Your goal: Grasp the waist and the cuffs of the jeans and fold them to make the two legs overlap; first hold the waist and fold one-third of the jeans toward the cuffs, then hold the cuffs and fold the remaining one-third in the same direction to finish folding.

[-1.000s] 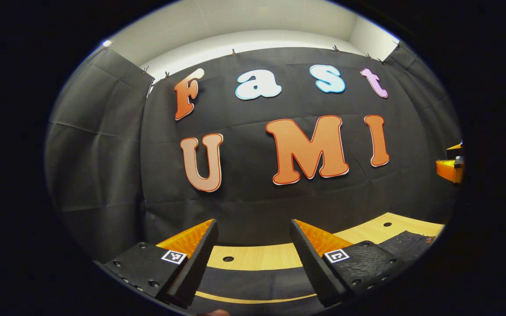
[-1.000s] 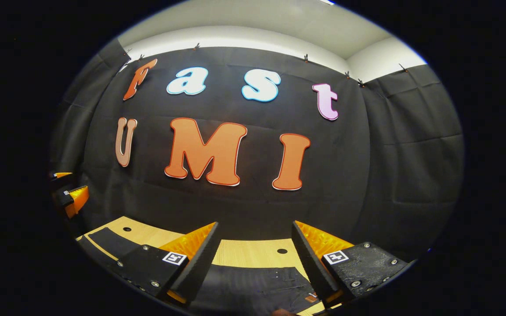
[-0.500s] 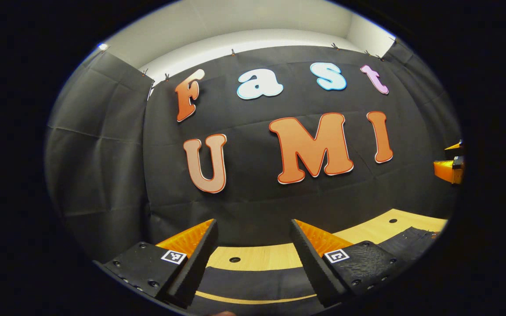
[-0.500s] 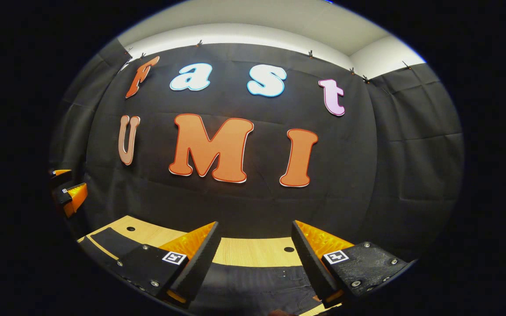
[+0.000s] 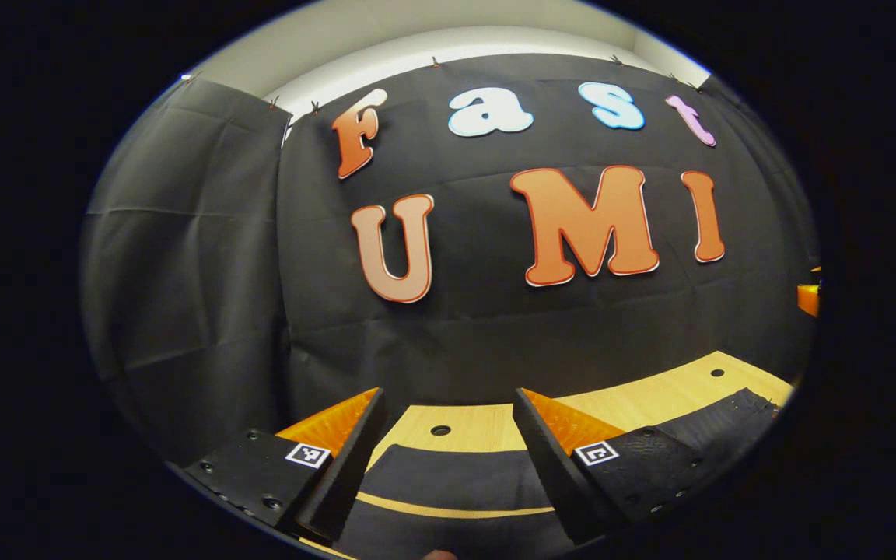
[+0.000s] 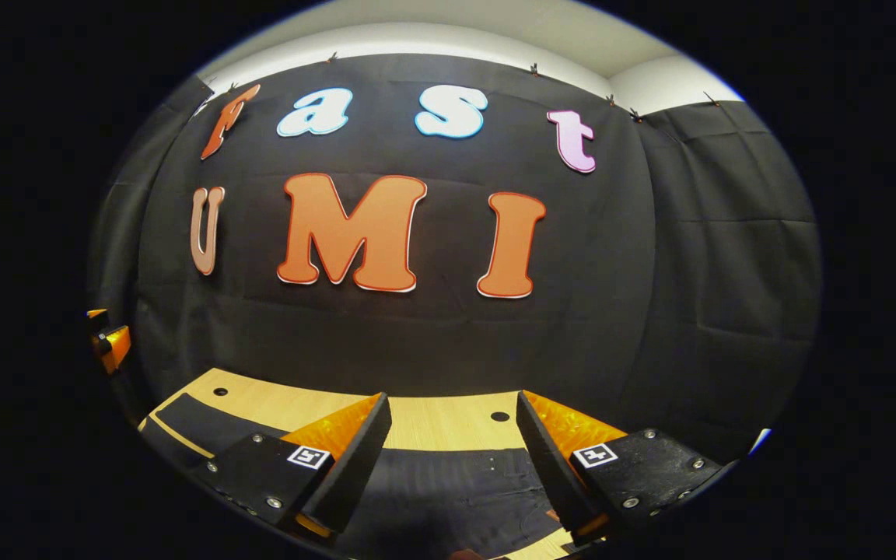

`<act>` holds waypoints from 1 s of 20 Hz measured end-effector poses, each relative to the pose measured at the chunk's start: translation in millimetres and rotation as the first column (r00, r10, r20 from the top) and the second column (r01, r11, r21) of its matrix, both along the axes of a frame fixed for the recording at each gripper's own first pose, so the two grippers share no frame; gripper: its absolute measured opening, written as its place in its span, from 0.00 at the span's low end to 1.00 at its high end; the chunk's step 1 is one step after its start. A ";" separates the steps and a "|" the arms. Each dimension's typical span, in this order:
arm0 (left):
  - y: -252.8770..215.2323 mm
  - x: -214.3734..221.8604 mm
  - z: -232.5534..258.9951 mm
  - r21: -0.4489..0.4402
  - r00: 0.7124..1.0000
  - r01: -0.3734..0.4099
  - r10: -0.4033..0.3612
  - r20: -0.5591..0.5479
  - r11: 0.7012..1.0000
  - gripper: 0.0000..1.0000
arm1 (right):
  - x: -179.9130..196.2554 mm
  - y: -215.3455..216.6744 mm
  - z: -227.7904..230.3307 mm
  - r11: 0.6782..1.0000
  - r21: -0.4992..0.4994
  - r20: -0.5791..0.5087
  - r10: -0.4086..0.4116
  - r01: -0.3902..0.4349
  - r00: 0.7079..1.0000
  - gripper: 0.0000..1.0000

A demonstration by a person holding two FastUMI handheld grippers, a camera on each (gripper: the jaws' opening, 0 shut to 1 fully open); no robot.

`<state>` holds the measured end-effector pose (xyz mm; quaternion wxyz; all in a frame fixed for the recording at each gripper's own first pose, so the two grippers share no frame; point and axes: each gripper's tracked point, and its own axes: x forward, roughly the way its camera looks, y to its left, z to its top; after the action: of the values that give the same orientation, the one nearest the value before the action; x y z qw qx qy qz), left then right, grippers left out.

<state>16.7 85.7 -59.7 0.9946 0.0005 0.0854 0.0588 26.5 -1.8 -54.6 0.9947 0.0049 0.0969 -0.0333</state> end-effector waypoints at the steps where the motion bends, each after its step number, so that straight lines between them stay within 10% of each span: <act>1: 3.3 1.4 -6.6 -0.006 1.000 0.006 -0.006 -0.022 1.000 0.98 | 0.9 0.7 -4.3 1.000 -0.001 -0.018 -0.004 0.004 1.000 0.98; 10: 57.5 1.0 -89.5 -0.133 0.966 -0.015 -0.020 -0.257 0.991 0.99 | -4.5 23.5 -48.3 0.998 0.051 -0.193 -0.033 0.043 0.981 0.98; 20: 113.9 -21.7 -191.6 -0.194 0.840 -0.089 -0.031 -0.542 0.977 0.97 | -31.3 17.8 -118.0 0.966 0.163 -0.443 -0.112 0.203 0.889 0.98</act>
<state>-4.9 199.6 -251.3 0.9231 -0.0900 0.3688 0.0620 -4.9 16.0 -172.6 0.9369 0.1075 0.3160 -0.1043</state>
